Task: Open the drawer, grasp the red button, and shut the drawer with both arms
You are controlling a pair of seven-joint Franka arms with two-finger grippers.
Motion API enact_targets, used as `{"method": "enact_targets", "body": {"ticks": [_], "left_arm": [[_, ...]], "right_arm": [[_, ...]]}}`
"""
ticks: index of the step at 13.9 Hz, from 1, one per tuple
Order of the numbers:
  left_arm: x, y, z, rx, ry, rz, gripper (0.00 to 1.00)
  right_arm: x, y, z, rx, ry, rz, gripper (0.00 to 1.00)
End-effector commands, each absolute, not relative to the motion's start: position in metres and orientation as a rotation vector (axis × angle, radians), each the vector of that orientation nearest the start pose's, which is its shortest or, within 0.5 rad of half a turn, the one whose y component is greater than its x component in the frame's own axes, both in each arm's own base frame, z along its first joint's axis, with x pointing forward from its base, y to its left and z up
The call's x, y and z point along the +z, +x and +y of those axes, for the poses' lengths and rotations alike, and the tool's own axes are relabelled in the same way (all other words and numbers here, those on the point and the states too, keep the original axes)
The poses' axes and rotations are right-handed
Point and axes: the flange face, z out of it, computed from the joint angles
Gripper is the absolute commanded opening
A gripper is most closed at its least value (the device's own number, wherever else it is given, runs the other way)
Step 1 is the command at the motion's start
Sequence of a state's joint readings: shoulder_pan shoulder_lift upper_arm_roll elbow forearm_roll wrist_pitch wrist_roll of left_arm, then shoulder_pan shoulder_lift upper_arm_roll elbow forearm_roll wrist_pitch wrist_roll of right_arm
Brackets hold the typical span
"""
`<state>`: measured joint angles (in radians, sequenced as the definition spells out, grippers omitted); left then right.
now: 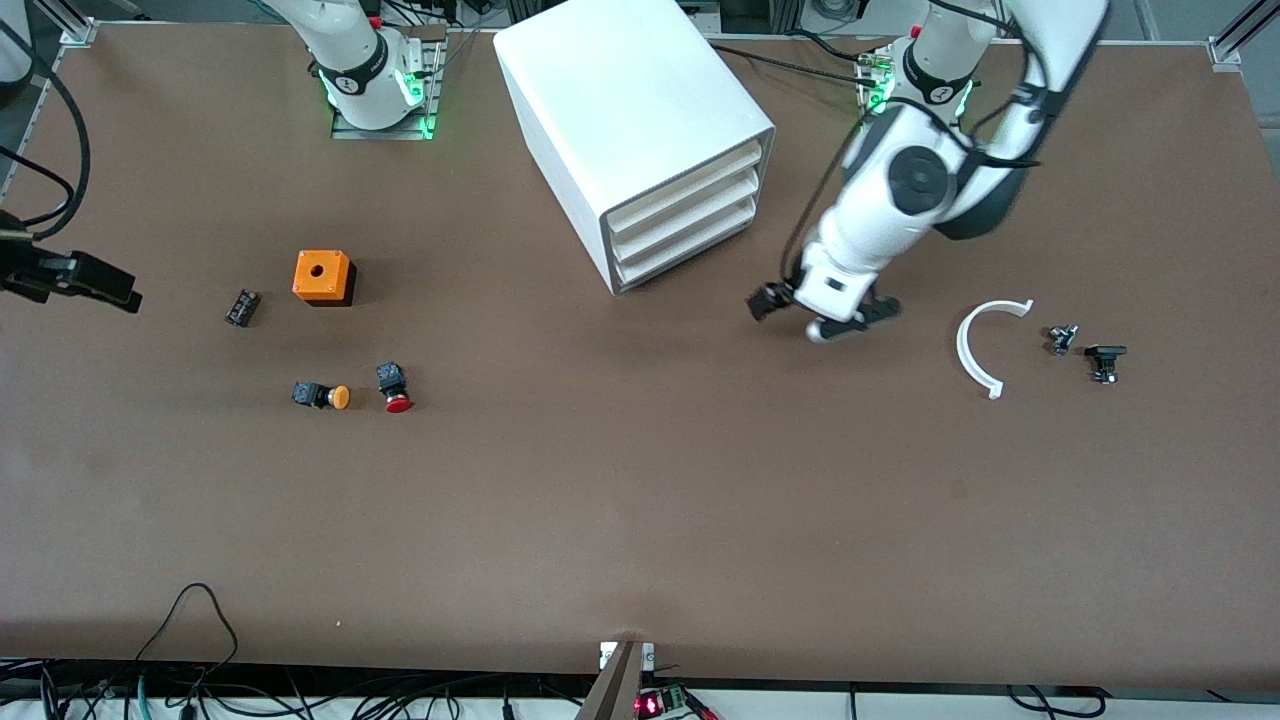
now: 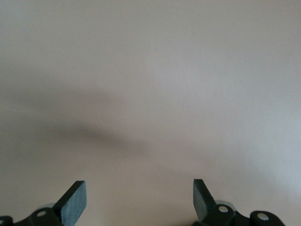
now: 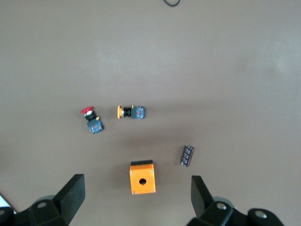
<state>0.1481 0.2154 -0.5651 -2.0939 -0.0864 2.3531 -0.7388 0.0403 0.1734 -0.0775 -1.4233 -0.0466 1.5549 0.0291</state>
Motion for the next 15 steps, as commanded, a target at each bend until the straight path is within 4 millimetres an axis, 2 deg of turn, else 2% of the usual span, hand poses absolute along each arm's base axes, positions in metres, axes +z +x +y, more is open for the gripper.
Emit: {"method": "enact_targets", "body": {"ticks": [1, 3, 5, 6, 9, 10, 12, 15], "left_arm": [[0.399, 0.573, -0.160, 0.037, -3.251, -0.625, 1.00], [0.453, 0.584, -0.121, 0.096, -3.216, -0.629, 1.00], [0.500, 0.582, -0.079, 0.136, -3.164, -0.703, 1.00], [0.521, 0.577, -0.075, 0.167, -3.146, -0.693, 1.00], [0.572, 0.568, -0.061, 0.142, -3.083, -0.437, 1.00], [0.581, 0.568, -0.058, 0.127, -3.066, -0.393, 1.00], [0.583, 0.567, -0.047, 0.129, -3.063, -0.371, 1.00], [0.587, 0.567, -0.047, 0.171, -3.071, -0.367, 1.00]], "right_arm": [[0.578, 0.581, -0.033, 0.115, -3.208, 0.027, 1.00], [0.575, 0.557, -0.031, 0.088, -3.203, 0.008, 1.00], [0.572, 0.532, -0.030, 0.052, -3.192, 0.005, 1.00], [0.573, 0.529, -0.030, 0.071, -3.186, 0.004, 1.00], [0.573, 0.530, -0.029, 0.069, -3.181, 0.007, 1.00], [0.572, 0.531, -0.029, 0.071, -3.181, 0.007, 1.00], [0.574, 0.531, -0.027, 0.066, -3.183, 0.007, 1.00], [0.577, 0.532, -0.024, 0.064, -3.193, 0.004, 1.00]]}}
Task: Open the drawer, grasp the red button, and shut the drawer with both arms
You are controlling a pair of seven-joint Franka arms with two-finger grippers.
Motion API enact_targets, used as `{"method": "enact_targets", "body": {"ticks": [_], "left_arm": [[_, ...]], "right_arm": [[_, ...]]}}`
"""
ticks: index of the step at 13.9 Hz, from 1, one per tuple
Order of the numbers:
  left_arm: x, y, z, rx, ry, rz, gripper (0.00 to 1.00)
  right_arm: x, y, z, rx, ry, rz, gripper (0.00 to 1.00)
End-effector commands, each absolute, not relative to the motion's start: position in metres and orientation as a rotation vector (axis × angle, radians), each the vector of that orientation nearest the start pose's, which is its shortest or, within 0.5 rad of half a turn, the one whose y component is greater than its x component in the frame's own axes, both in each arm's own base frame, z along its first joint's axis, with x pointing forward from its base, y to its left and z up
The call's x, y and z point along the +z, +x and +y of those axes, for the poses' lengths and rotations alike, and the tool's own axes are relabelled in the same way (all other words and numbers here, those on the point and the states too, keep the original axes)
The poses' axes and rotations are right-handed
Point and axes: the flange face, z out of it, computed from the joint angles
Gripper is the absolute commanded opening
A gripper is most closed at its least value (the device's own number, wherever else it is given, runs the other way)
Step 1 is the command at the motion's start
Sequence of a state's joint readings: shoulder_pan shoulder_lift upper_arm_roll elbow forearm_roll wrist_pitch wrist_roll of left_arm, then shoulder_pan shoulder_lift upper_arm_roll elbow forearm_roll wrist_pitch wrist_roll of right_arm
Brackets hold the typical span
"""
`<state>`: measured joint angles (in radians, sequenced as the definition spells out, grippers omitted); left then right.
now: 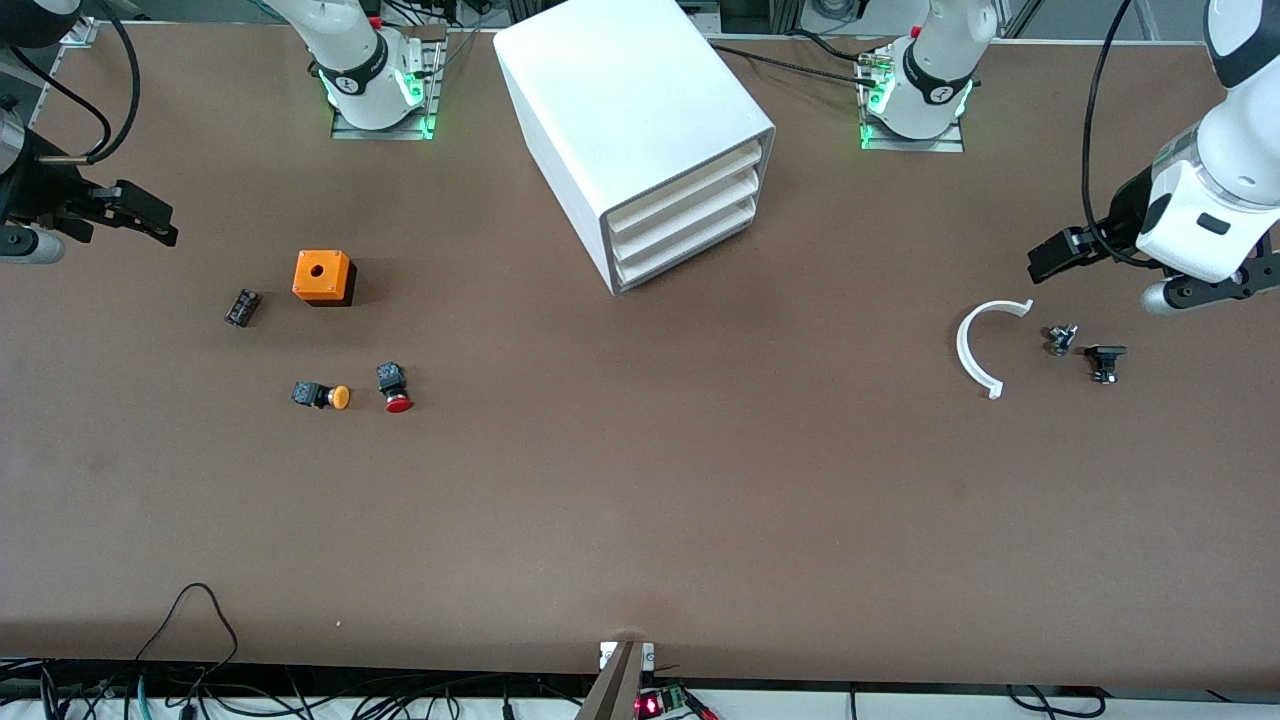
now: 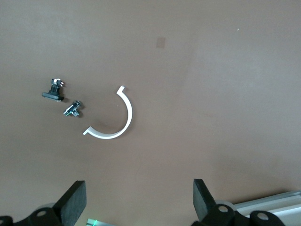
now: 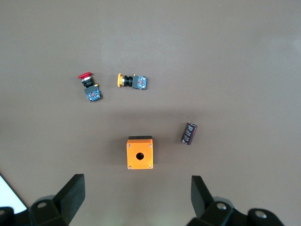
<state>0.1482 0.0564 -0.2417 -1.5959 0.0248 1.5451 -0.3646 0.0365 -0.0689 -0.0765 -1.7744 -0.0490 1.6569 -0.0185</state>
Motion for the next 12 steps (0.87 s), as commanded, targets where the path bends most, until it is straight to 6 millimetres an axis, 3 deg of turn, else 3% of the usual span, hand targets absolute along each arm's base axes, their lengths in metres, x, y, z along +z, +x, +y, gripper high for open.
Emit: {"method": "enact_targets", "body": {"ticks": [1, 3, 5, 12], "left_arm": [[0.5852, 0.5678, -0.0449, 0.174, -3.072, -0.366, 1.00], [0.5843, 0.5684, -0.0424, 0.177, -3.074, -0.367, 1.00], [0.5851, 0.5687, -0.0424, 0.175, -3.091, -0.250, 1.00], [0.5846, 0.5686, -0.0423, 0.185, -3.097, -0.252, 1.00]], "right_arm": [[0.5807, 0.5327, -0.0195, 0.055, -3.189, 0.022, 1.00], [0.5782, 0.5384, -0.0231, 0.055, -3.183, 0.162, 1.00], [0.5794, 0.5389, -0.0198, 0.055, -3.194, 0.130, 1.00], [0.5800, 0.5383, -0.0216, 0.058, -3.187, 0.011, 1.00]]}}
